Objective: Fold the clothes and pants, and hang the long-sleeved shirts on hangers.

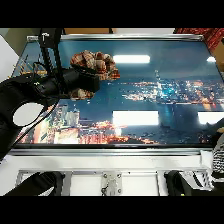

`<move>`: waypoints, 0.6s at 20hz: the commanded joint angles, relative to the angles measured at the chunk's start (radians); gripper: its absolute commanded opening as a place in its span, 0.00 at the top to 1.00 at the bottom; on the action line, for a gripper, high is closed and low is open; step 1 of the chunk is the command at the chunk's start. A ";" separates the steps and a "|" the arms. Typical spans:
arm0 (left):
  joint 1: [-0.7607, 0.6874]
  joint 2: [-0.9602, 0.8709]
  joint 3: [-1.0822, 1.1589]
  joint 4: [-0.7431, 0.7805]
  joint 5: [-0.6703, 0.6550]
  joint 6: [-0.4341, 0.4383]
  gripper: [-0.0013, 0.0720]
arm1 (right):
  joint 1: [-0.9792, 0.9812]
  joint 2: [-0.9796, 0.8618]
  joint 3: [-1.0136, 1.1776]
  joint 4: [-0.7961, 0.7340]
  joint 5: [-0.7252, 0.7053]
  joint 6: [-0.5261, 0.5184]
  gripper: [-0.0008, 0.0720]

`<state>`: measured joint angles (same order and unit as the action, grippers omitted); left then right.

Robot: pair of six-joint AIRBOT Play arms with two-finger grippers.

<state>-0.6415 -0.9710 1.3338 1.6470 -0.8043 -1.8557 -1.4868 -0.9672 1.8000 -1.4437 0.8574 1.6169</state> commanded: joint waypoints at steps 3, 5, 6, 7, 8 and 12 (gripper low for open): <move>0.001 0.000 0.000 0.000 0.000 0.000 0.96 | -0.008 0.007 0.000 0.216 -0.163 0.007 0.12; 0.001 0.000 0.000 0.000 0.000 0.000 0.96 | -0.008 0.023 0.000 0.297 -0.223 0.006 0.11; 0.001 0.000 0.000 0.000 0.000 0.000 0.96 | -0.008 0.035 0.000 0.332 -0.244 0.006 0.11; 0.001 0.000 0.000 0.000 0.000 0.000 0.96 | -0.007 0.048 0.000 0.392 -0.267 0.001 0.11; 0.001 0.000 0.000 0.000 0.000 0.000 0.96 | -0.006 0.057 0.000 0.482 -0.275 -0.035 0.11; 0.001 0.000 0.000 0.000 0.000 0.000 0.96 | 0.085 0.044 -0.001 1.028 -0.162 -0.487 0.11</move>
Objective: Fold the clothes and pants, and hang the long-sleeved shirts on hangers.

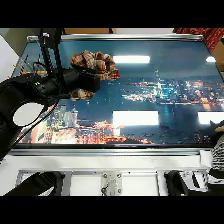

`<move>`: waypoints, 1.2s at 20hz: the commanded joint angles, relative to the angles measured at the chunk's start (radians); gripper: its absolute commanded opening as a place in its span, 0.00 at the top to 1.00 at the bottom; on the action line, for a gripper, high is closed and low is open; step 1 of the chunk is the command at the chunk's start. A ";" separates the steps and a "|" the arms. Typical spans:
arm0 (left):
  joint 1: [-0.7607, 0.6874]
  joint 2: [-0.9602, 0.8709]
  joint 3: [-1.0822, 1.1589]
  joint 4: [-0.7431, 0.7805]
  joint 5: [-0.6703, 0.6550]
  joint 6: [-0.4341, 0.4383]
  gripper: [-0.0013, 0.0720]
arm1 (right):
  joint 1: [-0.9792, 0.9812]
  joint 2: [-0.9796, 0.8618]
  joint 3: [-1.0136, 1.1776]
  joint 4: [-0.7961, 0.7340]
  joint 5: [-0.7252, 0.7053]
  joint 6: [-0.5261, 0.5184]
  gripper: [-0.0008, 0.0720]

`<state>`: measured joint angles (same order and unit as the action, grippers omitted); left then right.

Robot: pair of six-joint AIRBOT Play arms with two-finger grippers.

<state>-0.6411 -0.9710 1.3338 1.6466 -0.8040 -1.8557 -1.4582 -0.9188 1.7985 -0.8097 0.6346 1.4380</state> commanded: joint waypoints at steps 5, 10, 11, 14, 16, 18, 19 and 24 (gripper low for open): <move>0.001 0.000 0.000 0.001 -0.001 0.000 0.96 | 0.382 -0.138 0.001 0.620 0.599 -0.645 0.11; 0.001 0.000 0.000 0.000 -0.014 0.000 0.96 | 0.846 -0.223 -0.012 0.390 0.839 -0.581 0.12; 0.001 0.000 0.000 0.001 -0.029 0.000 0.96 | 0.937 -0.228 -0.015 0.312 0.875 -0.540 0.12; 0.001 0.000 0.000 0.001 -0.080 0.000 0.96 | 1.194 -0.229 -0.072 0.138 0.941 -0.497 0.29; 0.001 0.000 0.000 0.001 -0.087 0.000 0.96 | 1.326 -0.230 -0.138 0.129 0.930 -0.491 0.29; 0.001 0.000 0.000 0.001 -0.086 0.000 0.96 | 1.428 -0.231 -0.200 0.127 0.885 -0.492 0.29; 0.001 0.000 0.000 0.001 -0.086 0.000 0.96 | 1.463 -0.231 -0.224 0.127 0.858 -0.498 0.29; 0.001 0.000 0.000 0.002 -0.086 0.000 0.96 | 1.501 -0.237 -0.241 0.131 0.837 -0.498 0.72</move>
